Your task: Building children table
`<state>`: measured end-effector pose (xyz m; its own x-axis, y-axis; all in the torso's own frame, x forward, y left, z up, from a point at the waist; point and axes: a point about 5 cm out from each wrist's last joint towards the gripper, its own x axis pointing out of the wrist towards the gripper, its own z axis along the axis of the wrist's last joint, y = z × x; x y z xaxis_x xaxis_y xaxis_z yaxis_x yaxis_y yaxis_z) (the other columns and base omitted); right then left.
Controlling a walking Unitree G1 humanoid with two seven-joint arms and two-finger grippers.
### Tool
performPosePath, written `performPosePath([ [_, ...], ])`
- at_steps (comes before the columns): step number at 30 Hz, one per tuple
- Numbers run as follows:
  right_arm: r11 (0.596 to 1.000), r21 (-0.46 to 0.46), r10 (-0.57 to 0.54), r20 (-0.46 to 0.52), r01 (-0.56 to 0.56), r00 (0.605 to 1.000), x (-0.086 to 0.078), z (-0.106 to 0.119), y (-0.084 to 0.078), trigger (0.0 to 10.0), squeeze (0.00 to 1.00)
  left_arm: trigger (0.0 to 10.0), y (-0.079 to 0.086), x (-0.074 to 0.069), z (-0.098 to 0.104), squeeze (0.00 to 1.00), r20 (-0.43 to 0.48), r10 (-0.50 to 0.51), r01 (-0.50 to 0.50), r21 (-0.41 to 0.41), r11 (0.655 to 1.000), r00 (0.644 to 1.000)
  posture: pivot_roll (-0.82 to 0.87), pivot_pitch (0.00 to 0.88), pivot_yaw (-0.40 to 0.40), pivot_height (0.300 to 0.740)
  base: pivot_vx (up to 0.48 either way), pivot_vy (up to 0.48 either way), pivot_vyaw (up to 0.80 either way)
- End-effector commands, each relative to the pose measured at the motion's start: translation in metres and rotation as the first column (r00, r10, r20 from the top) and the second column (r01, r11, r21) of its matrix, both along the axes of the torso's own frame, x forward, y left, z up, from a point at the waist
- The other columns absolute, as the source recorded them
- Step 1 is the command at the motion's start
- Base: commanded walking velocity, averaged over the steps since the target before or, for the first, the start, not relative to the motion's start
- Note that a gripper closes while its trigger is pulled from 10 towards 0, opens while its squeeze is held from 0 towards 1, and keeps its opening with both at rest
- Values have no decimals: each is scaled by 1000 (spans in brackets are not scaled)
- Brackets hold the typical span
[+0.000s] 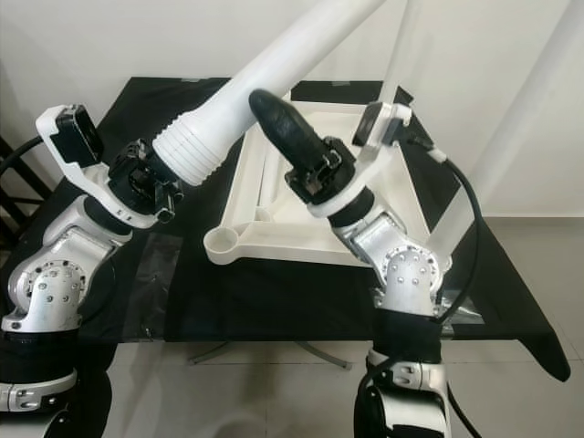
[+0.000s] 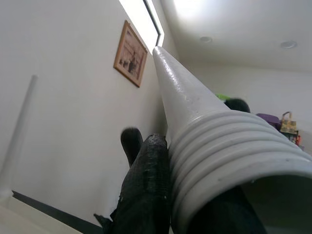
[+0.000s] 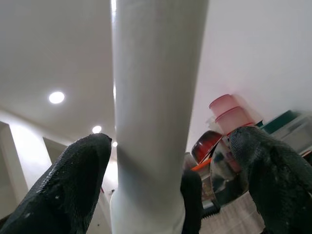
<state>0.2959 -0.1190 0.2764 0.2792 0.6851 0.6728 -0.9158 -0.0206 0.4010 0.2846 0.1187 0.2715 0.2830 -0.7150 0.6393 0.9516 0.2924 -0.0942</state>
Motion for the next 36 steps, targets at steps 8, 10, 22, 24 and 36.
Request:
performPosePath([
  [8, 999, 7, 37, 54, -37, 998, -4, 9, 2, 10000, 0, 10000, -12, -14, -18, 0, -25, -130, 132, 111, 985, 991, -47, 39, -35, 740, 0, 0, 0],
  [10, 999, 17, 45, 66, -46, 997, -5, 12, 1, 10000, 0, 10000, -13, -14, -21, 0, -36, -137, 140, 114, 984, 990, -48, 38, -34, 740, 0, 0, 0],
  [22, 991, 45, 118, 100, -123, 988, -15, 13, 5, 0, 0, 10000, -14, -13, -27, 0, -55, -139, 145, 114, 983, 989, -48, 32, -35, 740, 0, 0, 0],
  [24, 991, 47, 121, 99, -126, 988, -15, 13, 6, 0, 0, 10000, -15, -13, -27, 0, -55, -139, 145, 113, 983, 989, -48, 32, -35, 740, 0, 0, 0],
  [36, 986, 40, 155, 92, -159, 984, -19, 10, 12, 0, 0, 10000, -18, -12, -28, 0, -63, -123, 129, 111, 985, 990, -45, 33, -35, 740, 0, 0, 0],
])
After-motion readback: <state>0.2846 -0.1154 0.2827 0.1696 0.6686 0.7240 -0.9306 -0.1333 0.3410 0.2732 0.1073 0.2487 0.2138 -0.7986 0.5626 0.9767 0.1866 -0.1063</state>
